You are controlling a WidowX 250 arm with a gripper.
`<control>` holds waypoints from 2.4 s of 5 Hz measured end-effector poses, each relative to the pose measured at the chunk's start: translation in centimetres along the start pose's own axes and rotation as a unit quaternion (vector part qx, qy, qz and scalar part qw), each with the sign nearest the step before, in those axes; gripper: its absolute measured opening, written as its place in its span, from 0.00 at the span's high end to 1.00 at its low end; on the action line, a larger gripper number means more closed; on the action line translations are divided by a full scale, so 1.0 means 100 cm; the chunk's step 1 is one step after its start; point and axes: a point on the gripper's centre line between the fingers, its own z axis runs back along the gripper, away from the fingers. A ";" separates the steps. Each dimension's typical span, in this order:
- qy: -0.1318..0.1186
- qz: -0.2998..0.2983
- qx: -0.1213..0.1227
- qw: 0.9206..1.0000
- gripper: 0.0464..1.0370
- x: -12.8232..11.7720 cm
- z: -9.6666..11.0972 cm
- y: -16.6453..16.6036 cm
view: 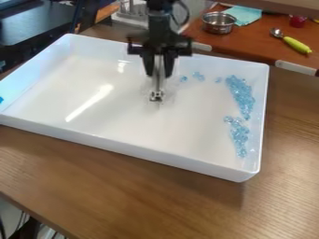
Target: Sweep into pile
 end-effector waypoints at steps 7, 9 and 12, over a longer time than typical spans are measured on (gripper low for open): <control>0.047 -0.068 -0.033 0.996 0.67 -0.025 -0.005 -0.112; 0.012 -0.014 -0.046 0.999 0.67 -0.013 0.045 -0.015; 0.010 -0.045 -0.013 0.999 0.67 -0.027 0.016 0.113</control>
